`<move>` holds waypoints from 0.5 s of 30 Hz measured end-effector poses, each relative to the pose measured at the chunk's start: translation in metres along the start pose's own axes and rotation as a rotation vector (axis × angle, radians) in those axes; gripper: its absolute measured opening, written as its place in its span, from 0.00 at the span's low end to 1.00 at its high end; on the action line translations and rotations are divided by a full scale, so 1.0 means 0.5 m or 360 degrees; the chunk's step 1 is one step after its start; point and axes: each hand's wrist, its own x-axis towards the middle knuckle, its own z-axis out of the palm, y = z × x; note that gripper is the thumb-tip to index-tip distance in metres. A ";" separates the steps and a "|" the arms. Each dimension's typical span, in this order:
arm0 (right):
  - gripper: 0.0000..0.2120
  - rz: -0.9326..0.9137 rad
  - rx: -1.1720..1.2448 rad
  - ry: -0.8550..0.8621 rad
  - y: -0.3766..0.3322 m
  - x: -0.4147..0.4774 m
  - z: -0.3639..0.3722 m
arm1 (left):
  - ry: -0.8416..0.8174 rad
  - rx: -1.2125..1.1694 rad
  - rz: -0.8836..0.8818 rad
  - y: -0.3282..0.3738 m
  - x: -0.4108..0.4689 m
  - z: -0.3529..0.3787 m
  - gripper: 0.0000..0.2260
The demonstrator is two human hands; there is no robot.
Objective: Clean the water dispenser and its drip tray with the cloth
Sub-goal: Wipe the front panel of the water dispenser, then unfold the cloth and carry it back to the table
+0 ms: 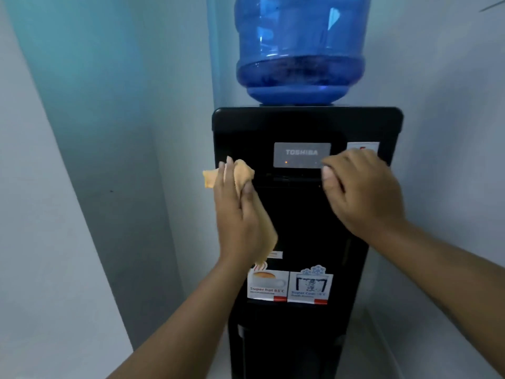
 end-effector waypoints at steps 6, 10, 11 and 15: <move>0.17 0.0184 0.0010 -0.0080 0.109 -0.075 -0.119 | -0.0211 0.0515 0.0326 0.060 -0.117 0.142 0.25; 0.16 0.0258 0.0041 -0.0128 0.153 -0.111 -0.195 | -0.0600 0.0565 0.0750 0.120 -0.183 0.214 0.25; 0.15 0.0295 0.0039 -0.0138 0.163 -0.119 -0.212 | -0.0809 0.0637 0.0986 0.119 -0.201 0.229 0.23; 0.12 0.0570 0.0138 -0.0282 0.181 -0.145 -0.236 | -0.1401 0.0584 0.0611 0.140 -0.224 0.193 0.19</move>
